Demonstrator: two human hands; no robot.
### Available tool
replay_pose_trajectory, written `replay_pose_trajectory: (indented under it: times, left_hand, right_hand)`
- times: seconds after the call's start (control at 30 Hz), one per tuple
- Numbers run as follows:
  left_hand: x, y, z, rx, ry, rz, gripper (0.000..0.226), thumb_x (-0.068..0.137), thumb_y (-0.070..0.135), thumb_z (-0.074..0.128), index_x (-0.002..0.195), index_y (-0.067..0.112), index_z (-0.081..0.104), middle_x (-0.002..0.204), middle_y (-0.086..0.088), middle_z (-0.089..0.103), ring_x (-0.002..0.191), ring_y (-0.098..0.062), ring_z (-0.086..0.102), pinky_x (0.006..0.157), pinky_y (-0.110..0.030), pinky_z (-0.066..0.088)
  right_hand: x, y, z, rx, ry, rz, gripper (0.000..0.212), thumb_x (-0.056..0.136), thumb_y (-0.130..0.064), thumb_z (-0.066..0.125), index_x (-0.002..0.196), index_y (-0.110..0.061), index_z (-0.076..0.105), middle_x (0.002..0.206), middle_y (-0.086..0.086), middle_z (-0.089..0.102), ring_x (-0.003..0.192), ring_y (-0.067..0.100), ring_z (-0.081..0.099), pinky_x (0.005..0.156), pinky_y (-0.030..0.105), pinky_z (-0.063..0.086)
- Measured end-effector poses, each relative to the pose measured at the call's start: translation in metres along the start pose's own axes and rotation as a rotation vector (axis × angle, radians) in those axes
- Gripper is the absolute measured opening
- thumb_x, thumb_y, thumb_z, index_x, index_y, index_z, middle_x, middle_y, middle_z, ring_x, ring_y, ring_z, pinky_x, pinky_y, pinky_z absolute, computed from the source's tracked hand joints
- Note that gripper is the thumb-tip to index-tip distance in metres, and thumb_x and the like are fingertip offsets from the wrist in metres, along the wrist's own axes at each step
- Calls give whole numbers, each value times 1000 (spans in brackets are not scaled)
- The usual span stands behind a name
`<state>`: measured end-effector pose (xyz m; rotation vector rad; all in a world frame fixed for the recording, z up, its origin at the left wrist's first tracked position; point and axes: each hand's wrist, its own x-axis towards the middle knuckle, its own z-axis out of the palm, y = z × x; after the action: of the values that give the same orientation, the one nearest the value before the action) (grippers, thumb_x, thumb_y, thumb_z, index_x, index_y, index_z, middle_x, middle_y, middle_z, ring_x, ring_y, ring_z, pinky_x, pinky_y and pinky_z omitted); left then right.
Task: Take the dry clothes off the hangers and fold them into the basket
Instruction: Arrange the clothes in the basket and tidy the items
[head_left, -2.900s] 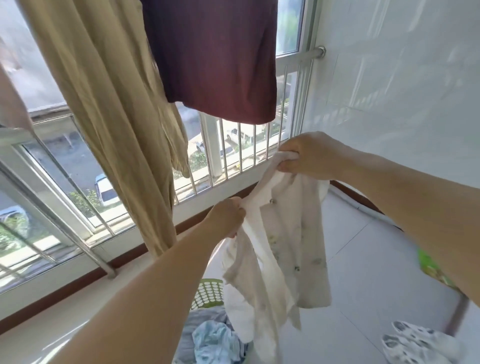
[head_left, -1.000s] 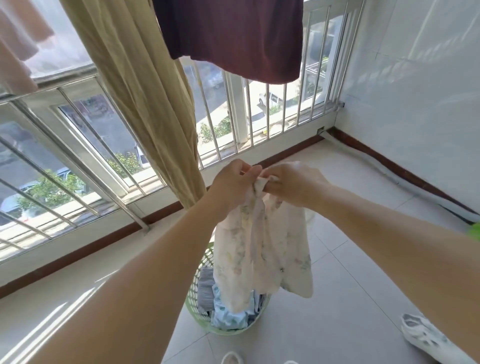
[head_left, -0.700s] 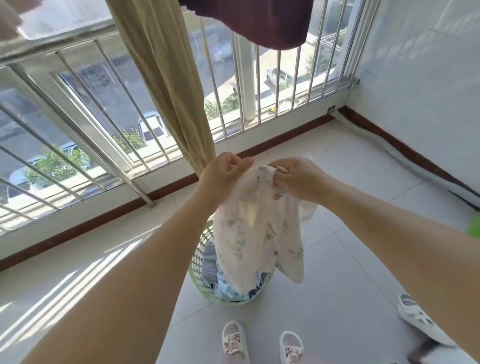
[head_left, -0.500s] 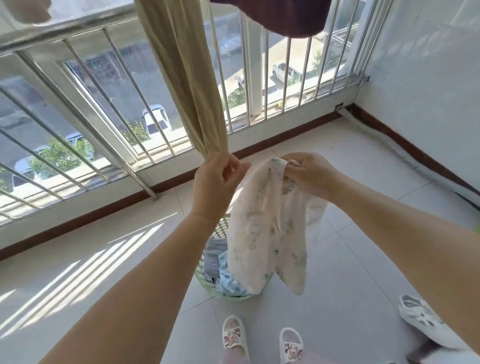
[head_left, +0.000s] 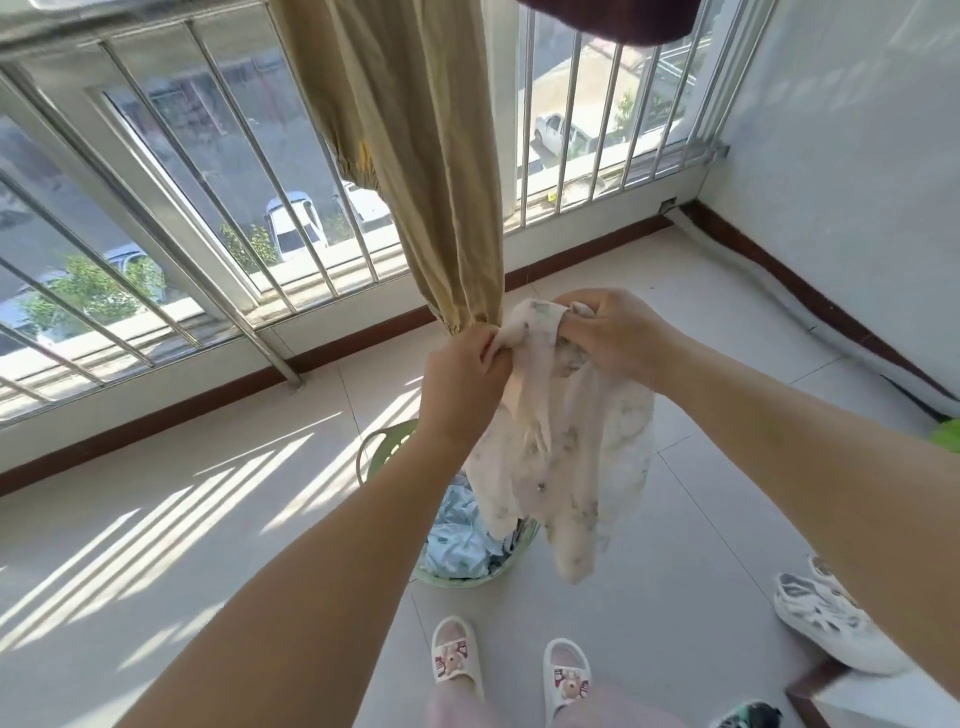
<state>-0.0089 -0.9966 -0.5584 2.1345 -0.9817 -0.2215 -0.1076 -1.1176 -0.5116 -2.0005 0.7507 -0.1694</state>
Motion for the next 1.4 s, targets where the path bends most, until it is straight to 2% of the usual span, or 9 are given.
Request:
replay_pose_trajectory:
  times: [0.1, 0.17, 0.27, 0.37, 0.53, 0.67, 1.0, 1.27, 1.4]
  left_hand:
    - [2, -10, -9, -165, -75, -121, 9, 90, 13, 52, 82, 12, 56, 66, 5, 50, 62, -12, 45, 60, -26, 38]
    - [4, -19, -16, -218, -57, -178, 15, 91, 14, 50, 82, 5, 56, 67, 1, 49, 63, -15, 43, 61, -29, 36]
    - [7, -28, -30, -230, 9, -233, 25, 93, 17, 48, 69, 13, 48, 61, 3, 42, 57, -12, 36, 53, -22, 30]
    - [9, -35, -42, -177, 34, -231, 21, 92, 19, 51, 72, 19, 50, 65, 5, 46, 60, -9, 41, 55, -22, 32]
    - [6, -49, -59, -132, 73, -213, 6, 83, 19, 65, 81, 16, 61, 67, 8, 54, 66, -11, 48, 60, -25, 39]
    - [3, -57, -71, -128, 138, -221, 16, 84, 25, 65, 80, 9, 66, 65, -1, 56, 64, -17, 49, 64, -33, 40]
    - [2, -60, -88, -87, 279, -240, 25, 95, 19, 47, 71, 16, 43, 66, 5, 40, 60, -8, 36, 52, -19, 27]
    - [-2, -66, -100, -112, 236, -231, 32, 87, 19, 61, 62, 10, 43, 56, 1, 38, 52, -11, 33, 47, -16, 28]
    - [-2, -76, -106, -139, 175, -261, 34, 81, 24, 69, 68, -4, 53, 59, -8, 43, 58, -19, 40, 57, -31, 32]
  right_hand:
    - [3, 2, -11, -45, -38, 41, 5, 82, -38, 67, 87, -35, 67, 81, -9, 64, 78, 11, 61, 73, 28, 52]
    - [6, 6, -19, -100, -64, 99, 22, 75, -39, 74, 95, -32, 67, 89, -5, 65, 82, 14, 61, 75, 31, 54]
    - [9, 11, -28, -170, -178, 153, 44, 71, -21, 79, 112, -23, 61, 98, 0, 64, 87, 20, 62, 82, 38, 55]
    - [13, 16, -30, -282, -239, 151, 35, 74, -8, 76, 104, -15, 61, 97, 3, 65, 88, 22, 62, 81, 34, 53]
    - [22, 19, -28, -359, 86, 112, 3, 86, -13, 65, 84, -15, 64, 69, -8, 50, 62, 3, 43, 52, 17, 29]
    - [26, 14, -22, -453, 163, 41, 11, 89, -23, 61, 84, -13, 61, 70, 0, 50, 64, 15, 44, 51, 24, 30]
    - [29, -14, 4, -672, 291, -240, 18, 97, -29, 40, 96, -20, 56, 75, 0, 56, 74, 25, 52, 60, 29, 29]
    - [33, -30, 21, -314, 198, -245, 21, 88, -34, 60, 78, -16, 56, 66, -6, 51, 69, 16, 49, 57, 27, 34]
    - [33, -42, 31, -320, -1, -181, 38, 77, -36, 73, 90, -2, 61, 81, 4, 56, 75, 17, 50, 63, 28, 35]
